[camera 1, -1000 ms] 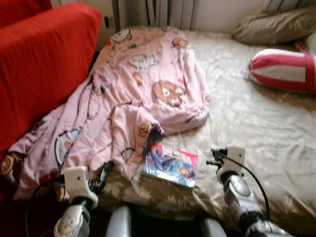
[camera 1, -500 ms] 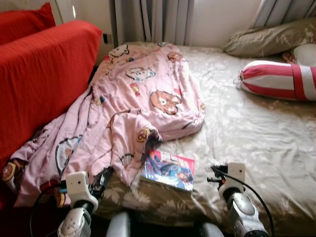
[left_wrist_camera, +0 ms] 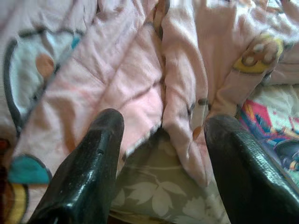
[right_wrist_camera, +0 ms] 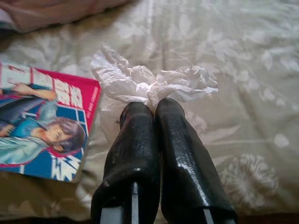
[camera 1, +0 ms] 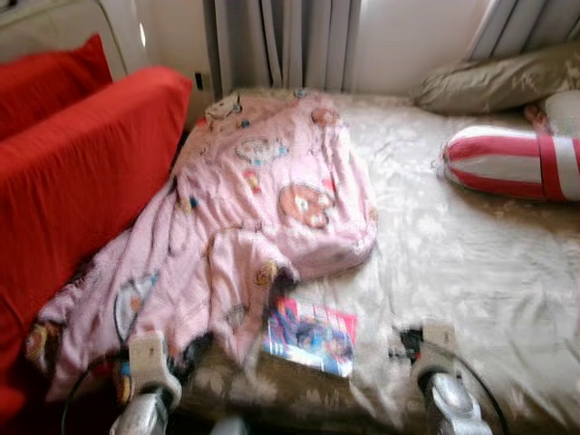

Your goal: Clean up the room

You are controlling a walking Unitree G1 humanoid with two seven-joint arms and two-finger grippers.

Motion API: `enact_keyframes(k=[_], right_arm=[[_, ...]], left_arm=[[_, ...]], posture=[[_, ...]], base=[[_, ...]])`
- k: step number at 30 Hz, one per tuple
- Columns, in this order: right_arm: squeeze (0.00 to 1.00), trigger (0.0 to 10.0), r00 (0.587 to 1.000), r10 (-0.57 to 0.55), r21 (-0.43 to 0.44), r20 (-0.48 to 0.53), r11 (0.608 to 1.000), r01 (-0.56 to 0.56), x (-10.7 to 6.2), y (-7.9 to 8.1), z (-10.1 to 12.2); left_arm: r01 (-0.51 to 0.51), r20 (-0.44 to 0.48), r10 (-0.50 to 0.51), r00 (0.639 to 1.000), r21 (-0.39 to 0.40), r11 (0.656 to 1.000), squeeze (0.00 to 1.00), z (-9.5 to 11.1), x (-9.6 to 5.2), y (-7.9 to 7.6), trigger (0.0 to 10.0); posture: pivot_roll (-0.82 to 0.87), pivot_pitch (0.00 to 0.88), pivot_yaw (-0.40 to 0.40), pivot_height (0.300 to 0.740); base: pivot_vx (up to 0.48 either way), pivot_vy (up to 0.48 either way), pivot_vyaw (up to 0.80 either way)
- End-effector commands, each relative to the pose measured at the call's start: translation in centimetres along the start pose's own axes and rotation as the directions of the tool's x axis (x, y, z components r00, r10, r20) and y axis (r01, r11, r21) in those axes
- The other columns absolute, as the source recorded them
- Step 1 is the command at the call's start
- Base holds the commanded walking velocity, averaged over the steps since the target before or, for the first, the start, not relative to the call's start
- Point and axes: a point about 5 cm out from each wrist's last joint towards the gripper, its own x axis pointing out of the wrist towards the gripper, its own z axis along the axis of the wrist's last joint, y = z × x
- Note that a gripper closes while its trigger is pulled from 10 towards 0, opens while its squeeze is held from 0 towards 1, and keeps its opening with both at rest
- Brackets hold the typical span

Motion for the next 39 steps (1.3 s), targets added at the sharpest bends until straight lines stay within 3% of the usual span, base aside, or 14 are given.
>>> enact_keyframes(k=[1, 5, 7, 8, 15, 24, 31, 39], right_arm=[[0.00, 10.0, 0.999, 0.001, -0.017, -0.037, 1.000, -0.002, -0.2, 0.0, -0.9], [0.00, 10.0, 0.995, -0.007, 0.005, -0.104, 1.000, 0.007, -0.7, 0.0, -2.5], [0.00, 10.0, 0.993, -0.013, 0.018, -0.115, 1.000, 0.015, -0.8, -0.1, -2.8], [0.00, 10.0, 0.986, -0.034, 0.057, -0.165, 0.997, 0.044, -1.3, -0.6, -4.1], [0.00, 10.0, 0.961, -0.075, 0.054, -0.266, 0.994, 0.093, -2.5, -1.7, -6.4], [0.00, 10.0, 0.946, -0.094, 0.071, -0.309, 0.990, 0.122, -3.2, -1.6, -7.7], [0.00, 10.0, 0.951, -0.028, 0.031, -0.309, 0.999, 0.039, -3.0, 0.1, -7.7], [0.00, 10.0, 0.951, -0.014, 0.011, -0.308, 1.000, 0.018, -2.7, 0.3, -7.3]], left_arm=[[0.015, -0.039, -0.014, 0.999, 0.034, 0.999, 0.00, -0.6, -0.1, 0.1, 10.0], [0.015, -0.156, -0.008, 0.988, 0.039, 0.999, 0.00, -2.4, -0.2, 0.2, 10.0], [0.009, -0.170, -0.004, 0.985, 0.033, 0.999, 0.00, -2.7, -0.3, 0.3, 10.0], [-0.010, -0.227, 0.013, 0.974, 0.015, 1.000, 0.00, -3.8, -0.9, 0.5, 10.0], [-0.046, -0.382, 0.054, 0.923, 0.028, 0.999, 0.00, -6.8, -2.8, 1.2, 10.0], [-0.075, -0.421, 0.085, 0.903, 0.040, 0.996, 0.00, -8.0, -4.0, 1.7, 10.0], [-0.116, -0.423, 0.117, 0.899, 0.026, 0.993, 0.00, -8.1, -4.1, 1.8, 10.0], [-0.129, -0.427, 0.121, 0.896, 0.010, 0.992, 0.00, -8.3, -4.0, 1.4, 10.0]], posture=[[0.16, 0.000, -0.028, 0.740], [0.14, 0.000, -0.031, 0.740], [0.14, 0.000, -0.031, 0.740], [0.15, 0.000, -0.029, 0.740], [0.12, 0.000, -0.006, 0.740], [0.12, 0.000, 0.014, 0.740], [0.13, 0.000, 0.011, 0.740], [0.13, 0.000, 0.004, 0.740]], base=[[0.000, 0.000, 0.00], [0.000, 0.000, 0.00], [0.000, 0.000, 0.00], [0.000, 0.000, 0.00], [0.000, 0.000, 0.00], [0.000, 0.000, 0.00], [0.000, 0.000, 0.76], [0.000, 0.000, 0.80]])
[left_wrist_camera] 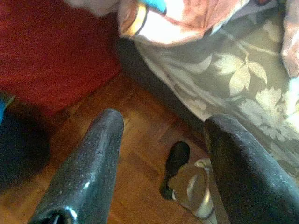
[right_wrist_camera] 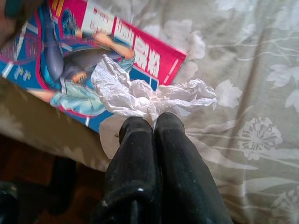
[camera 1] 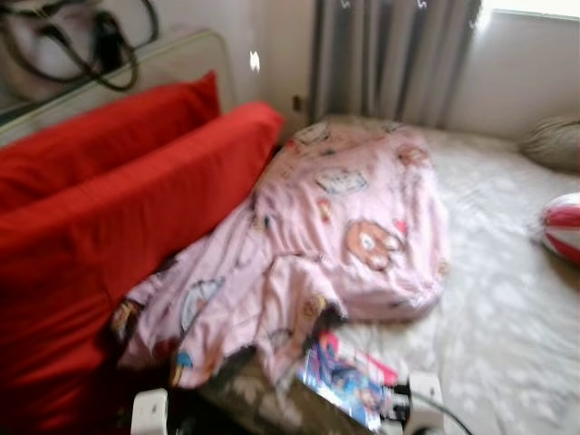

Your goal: Clean up the room

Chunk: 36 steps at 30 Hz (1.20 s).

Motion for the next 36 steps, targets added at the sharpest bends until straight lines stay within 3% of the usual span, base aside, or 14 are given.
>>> enact_keyframes(k=[1, 36], right_arm=[[0.00, 10.0, 1.000, 0.001, -0.008, -0.016, 1.000, -0.002, 0.0, 0.0, -0.2], [0.00, 10.0, 0.998, -0.001, -0.027, -0.064, 1.000, -0.001, -0.3, -0.6, -1.4]], left_arm=[[-0.012, -0.019, 0.011, 1.000, -0.012, 1.000, 0.00, -0.4, -0.1, 0.0, 10.0], [-0.056, -0.048, 0.052, 0.998, -0.074, 0.996, 0.00, -1.4, -0.3, -0.4, 10.0]], posture=[[0.12, 0.000, 0.003, 0.740], [0.13, 0.000, -0.014, 0.740]], base=[[0.000, 0.000, 0.80], [0.000, 0.000, 0.80]])
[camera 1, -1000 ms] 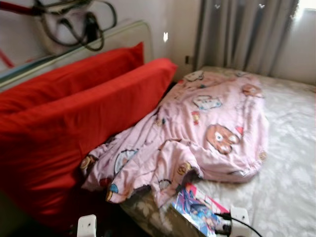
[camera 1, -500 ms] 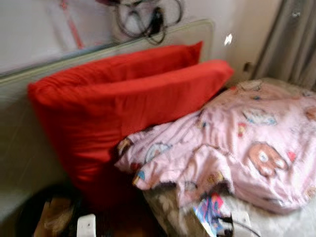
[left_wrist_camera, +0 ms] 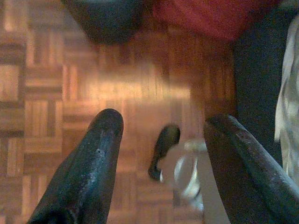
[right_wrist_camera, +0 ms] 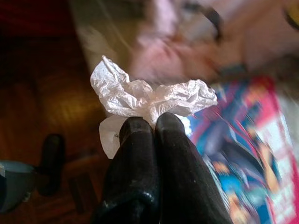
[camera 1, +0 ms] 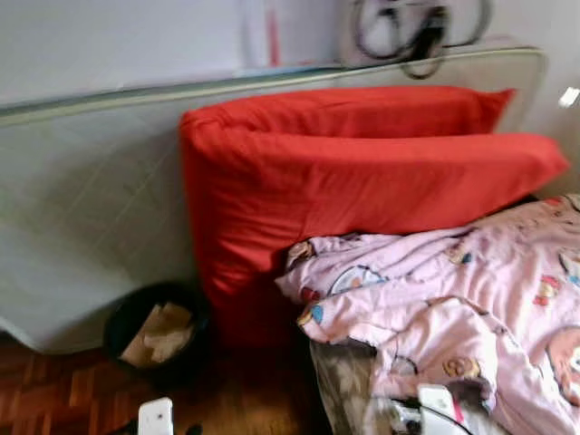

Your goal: Clean up the room

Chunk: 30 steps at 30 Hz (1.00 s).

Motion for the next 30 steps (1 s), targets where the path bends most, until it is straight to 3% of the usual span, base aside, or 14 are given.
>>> enact_keyframes(k=[1, 13, 30], right_arm=[[0.00, 10.0, 0.999, -0.022, 0.001, -0.028, 1.000, 0.022, -0.22, -0.83, -0.82], [0.00, 10.0, 0.999, -0.030, 0.042, -0.039, 0.999, 0.032, -0.31, -0.90, -1.25], [0.00, 10.0, 1.000, -0.015, 0.050, -0.023, 0.999, 0.016, -0.17, -0.48, -0.76]], left_arm=[[-0.007, -0.018, 0.006, 1.000, -0.011, 1.000, 0.00, -0.57, -0.16, 0.00, 10.0], [0.000, -0.041, 0.000, 0.999, -0.009, 1.000, 0.00, -1.13, -0.29, -0.17, 10.0], [-0.010, -0.047, 0.009, 0.999, -0.023, 1.000, 0.00, -1.11, -0.26, -0.09, 10.0]], posture=[[0.13, 0.000, -0.014, 0.740], [0.13, 0.000, -0.007, 0.740], [0.13, 0.000, -0.013, 0.740]], base=[[0.000, 0.000, 0.80], [0.000, 0.000, 0.06], [0.000, 0.306, 0.00]])
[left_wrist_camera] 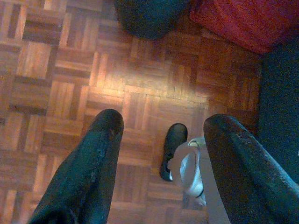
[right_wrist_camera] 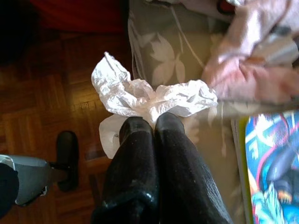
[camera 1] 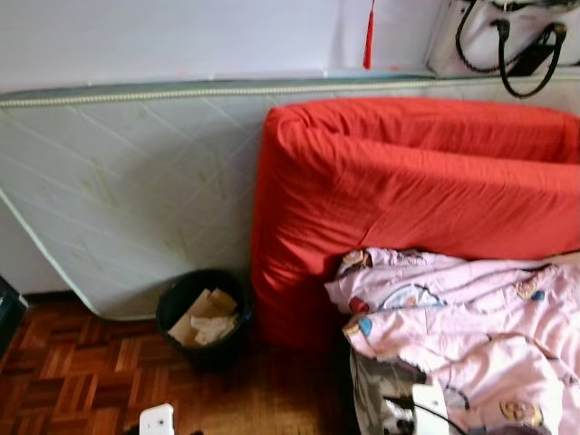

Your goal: Clean up the room

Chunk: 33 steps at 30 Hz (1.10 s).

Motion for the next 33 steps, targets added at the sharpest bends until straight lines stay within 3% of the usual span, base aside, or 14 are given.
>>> enact_keyframes(k=[1, 33], right_arm=[[0.00, 10.0, 1.000, -0.012, 0.018, -0.006, 1.000, 0.012, -0.06, -0.31, -0.20], [0.00, 10.0, 0.999, -0.033, 0.045, -0.015, 0.998, 0.034, 0.01, -0.38, -0.02]], left_arm=[[-0.002, -0.019, 0.002, 1.000, -0.003, 1.000, 0.00, -0.30, -0.03, -0.07, 10.0], [-0.001, -0.007, 0.001, 1.000, -0.011, 1.000, 0.00, 0.16, 0.12, -0.19, 10.0]], posture=[[0.14, 0.000, -0.013, 0.740], [0.15, 0.000, -0.015, 0.740]], base=[[0.000, 0.311, 0.00], [0.000, 0.307, 0.00]])
